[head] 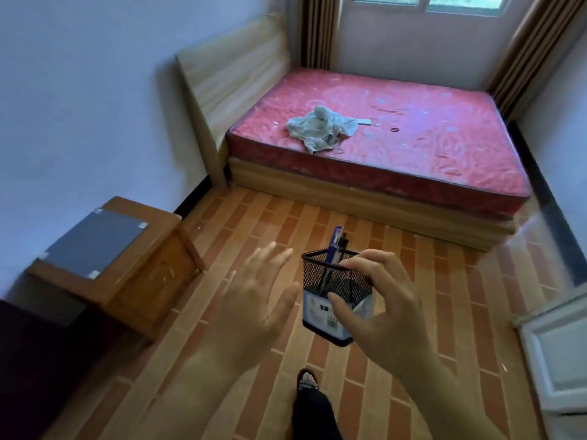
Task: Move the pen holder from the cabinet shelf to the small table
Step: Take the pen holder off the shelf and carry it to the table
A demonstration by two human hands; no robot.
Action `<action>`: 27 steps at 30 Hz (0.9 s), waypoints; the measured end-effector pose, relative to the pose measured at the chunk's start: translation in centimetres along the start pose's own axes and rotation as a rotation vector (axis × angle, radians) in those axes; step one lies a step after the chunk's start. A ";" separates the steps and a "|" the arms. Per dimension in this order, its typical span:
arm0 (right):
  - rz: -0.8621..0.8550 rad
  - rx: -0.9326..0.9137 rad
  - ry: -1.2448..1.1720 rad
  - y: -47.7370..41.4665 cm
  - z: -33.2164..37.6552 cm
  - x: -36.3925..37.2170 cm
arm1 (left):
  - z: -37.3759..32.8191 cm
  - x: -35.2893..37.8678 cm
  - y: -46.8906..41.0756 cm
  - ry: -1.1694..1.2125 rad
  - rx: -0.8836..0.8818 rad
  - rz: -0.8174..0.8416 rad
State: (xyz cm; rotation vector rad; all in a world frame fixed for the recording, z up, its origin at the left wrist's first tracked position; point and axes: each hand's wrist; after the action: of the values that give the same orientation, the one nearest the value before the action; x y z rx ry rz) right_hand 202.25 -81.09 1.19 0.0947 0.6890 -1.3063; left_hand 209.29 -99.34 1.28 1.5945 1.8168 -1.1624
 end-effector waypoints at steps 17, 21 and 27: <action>0.297 -0.168 -0.112 -27.5 0.8 16.9 | 18.8 -7.7 -15.2 -0.038 -0.381 -0.137; 0.371 -0.200 -0.113 -32.1 2.4 22.9 | 24.7 -10.1 -16.6 -0.058 -0.442 -0.170; 0.423 -0.238 -0.096 -39.2 6.0 32.6 | 34.4 -15.8 -20.1 -0.092 -0.467 -0.211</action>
State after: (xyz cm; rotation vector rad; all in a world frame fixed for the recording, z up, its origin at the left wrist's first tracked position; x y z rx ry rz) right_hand 172.28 -122.81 1.33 -0.0160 0.6929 -0.8129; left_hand 187.19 -136.08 0.98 1.0908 2.0430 -0.7956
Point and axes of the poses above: each hand's wrist, its own y-axis away from the middle knuckle, its own x-axis out of the palm, z = x × y, and after that the axes turned 15 degrees about x, right-handed
